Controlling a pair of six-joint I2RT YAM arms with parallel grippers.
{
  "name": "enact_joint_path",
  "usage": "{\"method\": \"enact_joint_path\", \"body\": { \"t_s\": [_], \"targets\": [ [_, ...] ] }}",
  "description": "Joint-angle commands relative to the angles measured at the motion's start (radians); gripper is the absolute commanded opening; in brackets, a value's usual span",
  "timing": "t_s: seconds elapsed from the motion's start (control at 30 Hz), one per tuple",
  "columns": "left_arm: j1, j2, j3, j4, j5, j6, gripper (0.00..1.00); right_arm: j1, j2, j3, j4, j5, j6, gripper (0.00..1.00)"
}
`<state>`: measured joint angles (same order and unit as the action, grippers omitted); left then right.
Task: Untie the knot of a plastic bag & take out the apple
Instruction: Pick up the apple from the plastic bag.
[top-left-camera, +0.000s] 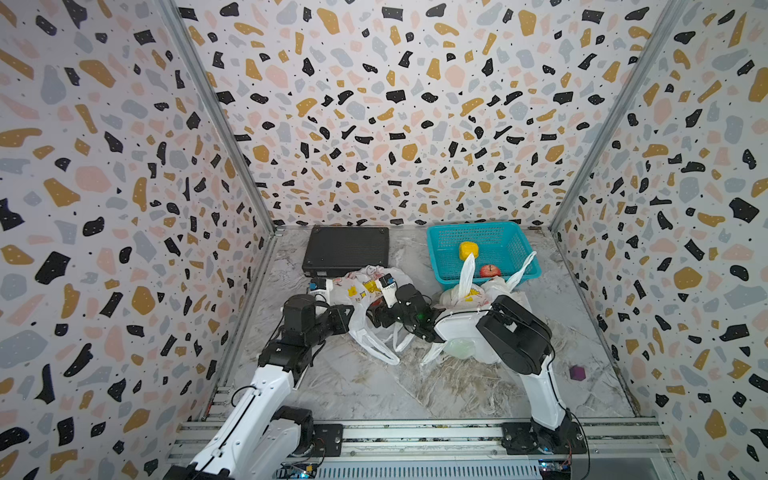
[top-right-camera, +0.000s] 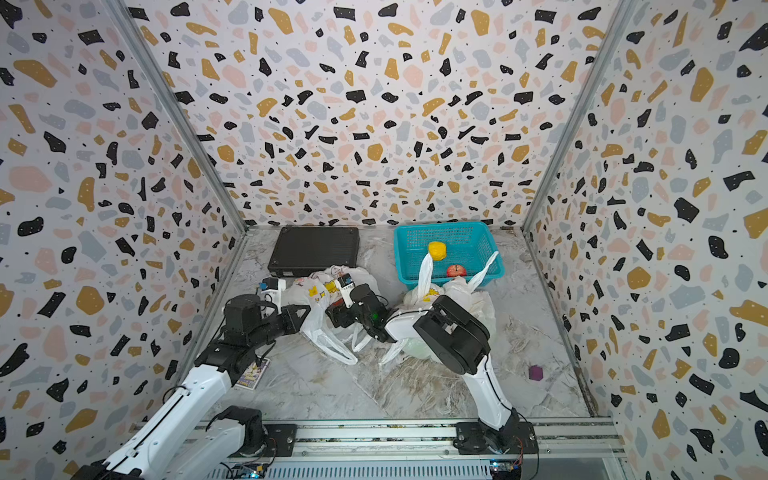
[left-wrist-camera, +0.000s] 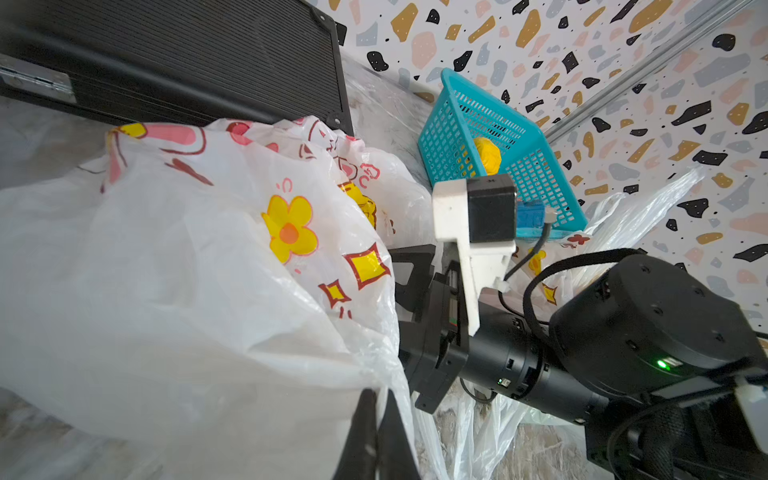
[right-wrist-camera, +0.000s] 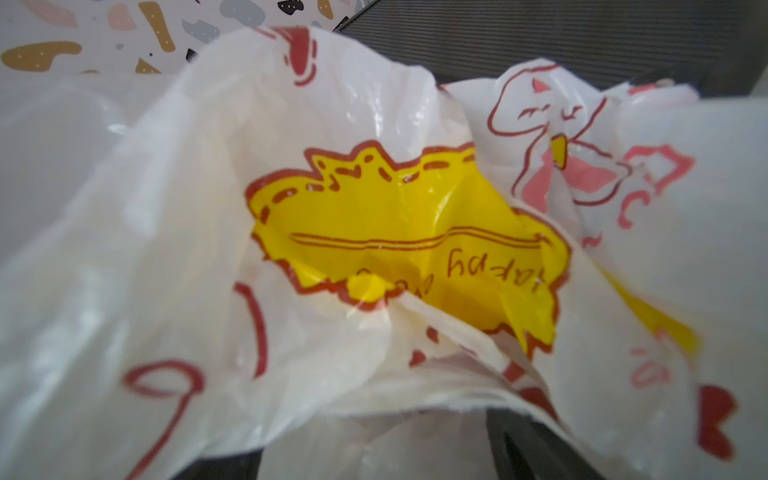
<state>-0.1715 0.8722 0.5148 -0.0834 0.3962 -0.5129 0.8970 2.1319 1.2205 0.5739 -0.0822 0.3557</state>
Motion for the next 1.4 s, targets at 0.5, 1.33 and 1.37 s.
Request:
{"method": "enact_joint_path", "body": {
  "t_s": [0.5,1.33,1.37],
  "targets": [
    [0.003,0.05,0.083,0.003,-0.033,0.011,0.0,0.002,0.227,0.451,-0.315,0.413,0.16,0.96],
    [0.02,0.029,0.117,-0.088,-0.15,0.058,0.0,0.009,-0.092,-0.046,0.074,0.154,-0.04,0.1],
    [0.02,0.028,0.121,-0.092,-0.156,0.059,0.0,0.009,-0.118,-0.078,0.066,0.117,-0.055,0.09]
  ]
}}
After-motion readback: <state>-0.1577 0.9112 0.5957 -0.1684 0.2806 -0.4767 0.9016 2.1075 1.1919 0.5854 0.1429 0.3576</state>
